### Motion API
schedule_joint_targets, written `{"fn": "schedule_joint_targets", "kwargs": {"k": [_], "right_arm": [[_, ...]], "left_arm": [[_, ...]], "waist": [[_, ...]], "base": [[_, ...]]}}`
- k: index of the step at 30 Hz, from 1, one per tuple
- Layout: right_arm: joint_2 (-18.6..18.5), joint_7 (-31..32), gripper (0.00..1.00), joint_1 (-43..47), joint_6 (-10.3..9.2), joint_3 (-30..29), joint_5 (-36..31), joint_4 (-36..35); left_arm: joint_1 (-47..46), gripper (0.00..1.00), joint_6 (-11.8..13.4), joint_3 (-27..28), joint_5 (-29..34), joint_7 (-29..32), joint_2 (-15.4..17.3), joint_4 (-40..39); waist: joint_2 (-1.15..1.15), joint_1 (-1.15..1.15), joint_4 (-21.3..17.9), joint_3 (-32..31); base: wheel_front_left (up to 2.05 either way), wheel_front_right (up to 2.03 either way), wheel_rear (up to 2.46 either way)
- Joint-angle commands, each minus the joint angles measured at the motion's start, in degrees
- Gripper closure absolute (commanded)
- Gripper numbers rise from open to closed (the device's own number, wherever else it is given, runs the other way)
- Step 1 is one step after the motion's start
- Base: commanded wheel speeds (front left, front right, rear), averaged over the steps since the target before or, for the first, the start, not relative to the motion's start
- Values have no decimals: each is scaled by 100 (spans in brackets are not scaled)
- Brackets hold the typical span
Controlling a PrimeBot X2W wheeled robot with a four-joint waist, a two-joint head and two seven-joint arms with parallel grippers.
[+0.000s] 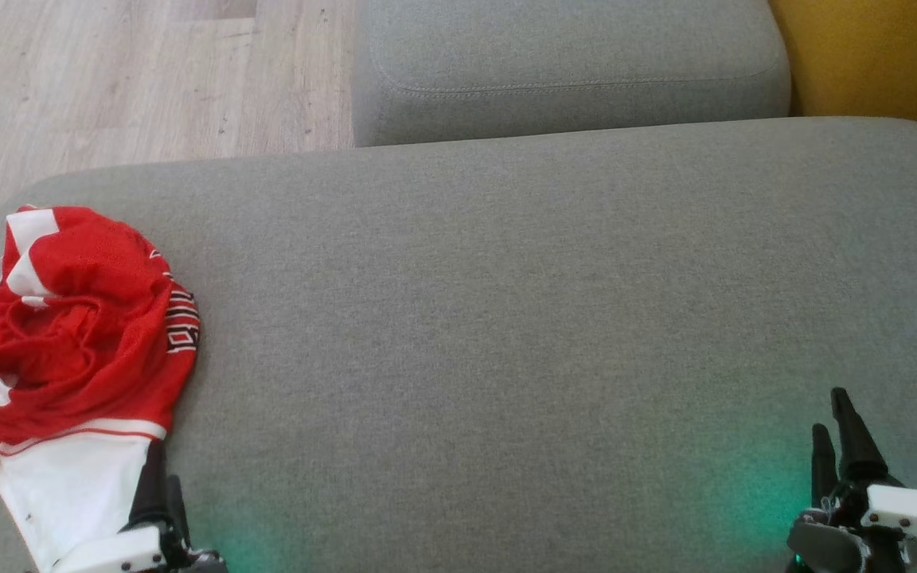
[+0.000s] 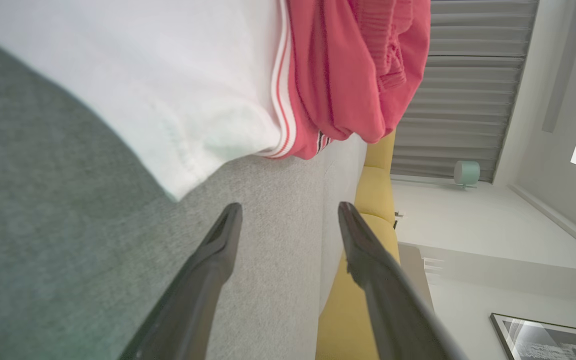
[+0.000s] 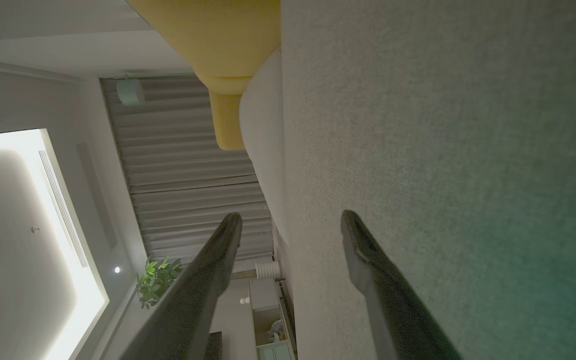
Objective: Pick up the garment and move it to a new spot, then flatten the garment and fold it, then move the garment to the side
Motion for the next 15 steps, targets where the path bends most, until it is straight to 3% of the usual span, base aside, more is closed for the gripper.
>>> {"fn": "schedule_joint_targets", "kwargs": {"k": [1,15], "right_arm": [[-21,-31,0,-246,0,28,-8,-205],[-34,-280,0,-307,-1,217,-951,-371]], "left_arm": [[-251,0,-2,-11,20,-39,30,-199],[-304,0,25,-117,783,-276,36,-457]], "waist": [[0,0,0,2],[0,0,-7,25]], "base": [[0,0,0],[0,0,0]]}}
